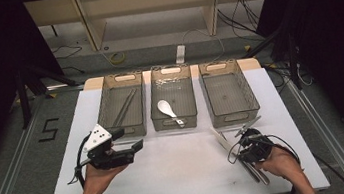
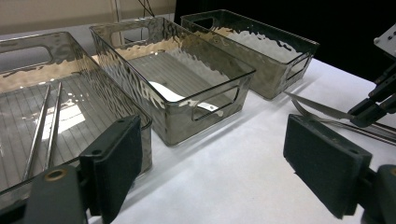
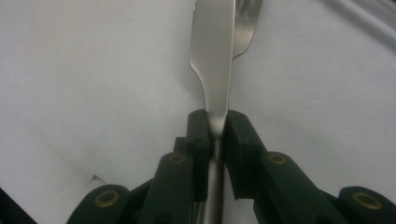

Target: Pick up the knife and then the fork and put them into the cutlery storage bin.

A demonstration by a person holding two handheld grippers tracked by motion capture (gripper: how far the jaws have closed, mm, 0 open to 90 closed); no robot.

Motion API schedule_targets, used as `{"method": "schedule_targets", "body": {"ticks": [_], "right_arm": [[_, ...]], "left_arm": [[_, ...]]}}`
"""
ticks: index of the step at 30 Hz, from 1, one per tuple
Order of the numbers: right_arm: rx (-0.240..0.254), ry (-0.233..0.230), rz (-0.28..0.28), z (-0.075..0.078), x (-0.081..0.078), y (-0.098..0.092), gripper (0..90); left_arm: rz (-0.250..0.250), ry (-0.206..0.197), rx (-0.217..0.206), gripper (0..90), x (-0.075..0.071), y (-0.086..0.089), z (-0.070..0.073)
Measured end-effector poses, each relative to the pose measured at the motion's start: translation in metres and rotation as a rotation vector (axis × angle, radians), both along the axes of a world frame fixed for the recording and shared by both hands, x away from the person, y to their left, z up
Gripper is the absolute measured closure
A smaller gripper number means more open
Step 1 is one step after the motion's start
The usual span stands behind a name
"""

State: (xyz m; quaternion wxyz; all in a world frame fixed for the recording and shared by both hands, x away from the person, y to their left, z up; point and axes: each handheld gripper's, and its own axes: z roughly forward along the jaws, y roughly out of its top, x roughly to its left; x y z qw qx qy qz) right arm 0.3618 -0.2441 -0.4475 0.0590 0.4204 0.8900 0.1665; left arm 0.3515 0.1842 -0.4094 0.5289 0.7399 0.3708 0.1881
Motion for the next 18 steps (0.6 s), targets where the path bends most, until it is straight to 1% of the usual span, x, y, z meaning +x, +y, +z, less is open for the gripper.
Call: {"method": "schedule_targets", "body": {"ticks": [9, 14, 18], "right_arm": [[0.036, -0.024, 0.010, 0.007, 0.001, -0.004, 81.3], [0.078, -0.044, 0.000, 0.016, 0.003, -0.008, 81.3], [0.104, -0.066, -0.009, 0.025, 0.008, -0.014, 81.3]], "left_arm": [[0.004, 0.001, -0.004, 19.2, 0.000, 0.000, 0.000], [0.006, 0.001, -0.005, 19.2, 0.000, 0.001, 0.000], [0.009, 0.001, -0.010, 19.2, 0.000, 0.002, 0.000]]}}
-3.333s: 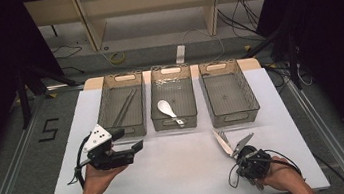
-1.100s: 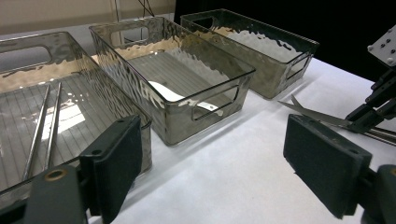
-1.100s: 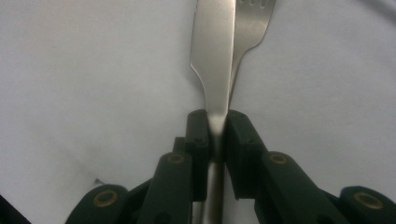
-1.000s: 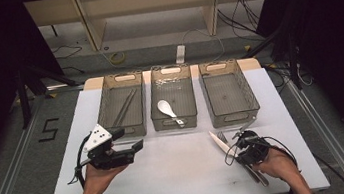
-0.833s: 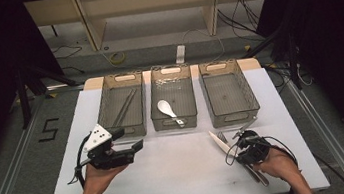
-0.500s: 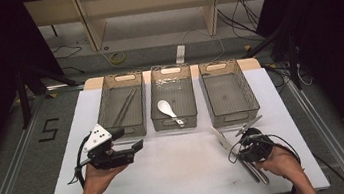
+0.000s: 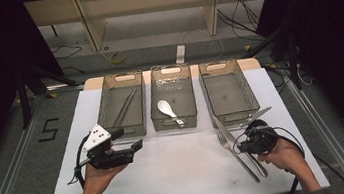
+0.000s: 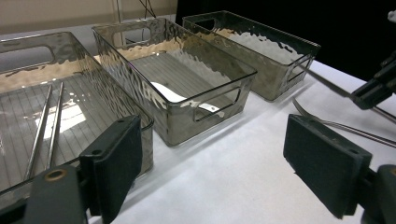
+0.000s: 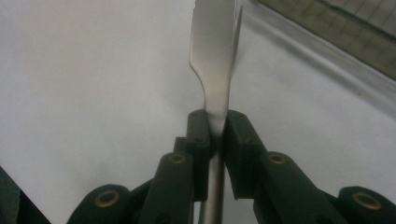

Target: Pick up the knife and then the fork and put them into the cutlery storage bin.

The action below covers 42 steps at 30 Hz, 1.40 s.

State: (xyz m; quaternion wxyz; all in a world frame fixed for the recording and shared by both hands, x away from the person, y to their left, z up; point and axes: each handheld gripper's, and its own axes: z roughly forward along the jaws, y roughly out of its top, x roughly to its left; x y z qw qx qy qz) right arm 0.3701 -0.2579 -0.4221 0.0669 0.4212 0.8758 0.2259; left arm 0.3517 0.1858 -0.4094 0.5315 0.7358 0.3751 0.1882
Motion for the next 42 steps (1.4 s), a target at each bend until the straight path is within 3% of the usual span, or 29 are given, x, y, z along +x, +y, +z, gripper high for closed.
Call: {"method": "schedule_targets", "body": {"ticks": [3, 13, 32, 42], "right_arm": [[0.036, -0.023, -0.020, 0.010, 0.007, -0.007, 81.3], [0.086, -0.078, -0.081, 0.041, 0.047, -0.015, 81.2], [0.134, -0.107, -0.134, 0.074, 0.120, -0.003, 81.3], [0.126, -0.100, -0.164, 0.085, 0.148, 0.003, 81.3]], "left_arm": [[0.004, 0.002, -0.008, 19.2, 0.000, 0.001, 0.000], [0.006, -0.003, -0.016, 19.2, 0.000, 0.001, 0.001], [0.007, -0.008, -0.033, 19.2, -0.001, 0.002, 0.002], [0.004, -0.010, -0.046, 19.1, -0.001, 0.003, 0.002]]}}
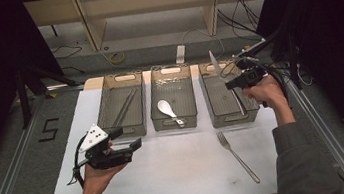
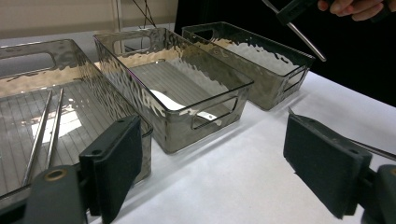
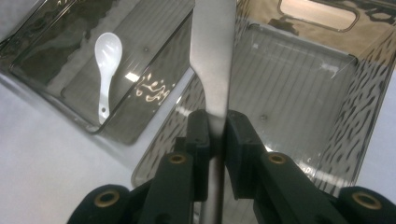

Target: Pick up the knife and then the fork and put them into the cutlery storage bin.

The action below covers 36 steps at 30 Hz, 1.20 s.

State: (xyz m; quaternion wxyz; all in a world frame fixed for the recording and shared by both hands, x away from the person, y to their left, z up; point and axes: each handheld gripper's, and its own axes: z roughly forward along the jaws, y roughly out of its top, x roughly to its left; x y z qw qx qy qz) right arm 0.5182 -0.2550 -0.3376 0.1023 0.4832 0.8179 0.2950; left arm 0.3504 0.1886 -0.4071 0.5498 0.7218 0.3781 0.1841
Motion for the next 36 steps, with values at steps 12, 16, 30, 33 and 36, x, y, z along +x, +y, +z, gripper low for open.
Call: {"method": "schedule_targets", "body": {"ticks": [12, 16, 30, 33, 36], "right_arm": [[-0.013, 0.025, -0.041, -0.010, 0.026, 0.001, 81.2], [-0.023, 0.035, -0.051, -0.017, 0.033, 0.003, 81.3], [-0.046, 0.045, -0.075, -0.029, 0.044, 0.002, 81.2], [-0.055, 0.052, -0.077, -0.031, 0.045, 0.003, 81.2], [-0.062, 0.057, -0.074, -0.034, 0.045, 0.005, 81.2]], "left_arm": [[-0.001, -0.003, -0.005, 19.1, 0.000, 0.001, 0.001], [0.000, -0.003, -0.008, 19.1, 0.000, 0.000, 0.001], [0.000, -0.003, -0.009, 19.1, 0.000, 0.000, 0.001], [-0.002, -0.004, -0.009, 19.1, 0.000, 0.000, 0.001], [-0.001, -0.003, -0.008, 19.1, 0.000, 0.000, 0.001]]}}
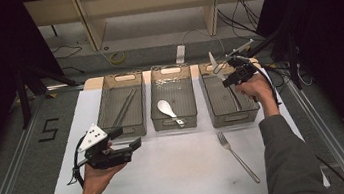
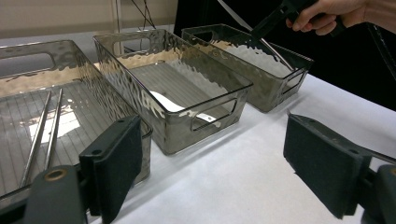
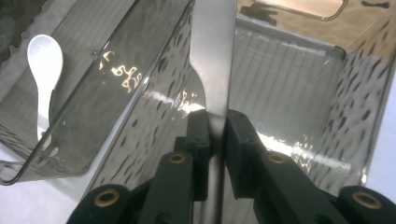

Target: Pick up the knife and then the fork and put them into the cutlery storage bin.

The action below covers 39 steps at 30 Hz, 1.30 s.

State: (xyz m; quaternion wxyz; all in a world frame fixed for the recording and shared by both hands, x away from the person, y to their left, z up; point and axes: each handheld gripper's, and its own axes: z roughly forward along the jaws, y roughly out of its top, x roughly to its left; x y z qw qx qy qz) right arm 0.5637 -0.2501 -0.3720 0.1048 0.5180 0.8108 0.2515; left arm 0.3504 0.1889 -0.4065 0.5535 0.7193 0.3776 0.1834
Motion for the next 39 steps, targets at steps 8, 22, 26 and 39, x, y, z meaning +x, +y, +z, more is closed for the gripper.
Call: {"method": "schedule_targets", "body": {"ticks": [8, 22, 26, 39], "right_arm": [[-0.006, 0.017, -0.009, -0.011, -0.001, -0.001, 81.2], [-0.016, 0.042, -0.009, -0.028, -0.002, -0.001, 81.0], [-0.029, 0.044, -0.007, -0.032, -0.003, 0.004, 80.9], [-0.033, 0.011, -0.011, -0.020, -0.012, 0.013, 48.0]], "left_arm": [[0.001, -0.001, -0.003, 19.1, 0.000, 0.000, 0.000], [0.000, -0.002, 0.002, 19.1, 0.000, 0.000, 0.000], [-0.001, -0.006, 0.001, 19.2, -0.001, 0.000, 0.000], [0.004, -0.006, -0.007, 19.1, 0.000, 0.000, 0.000]]}}
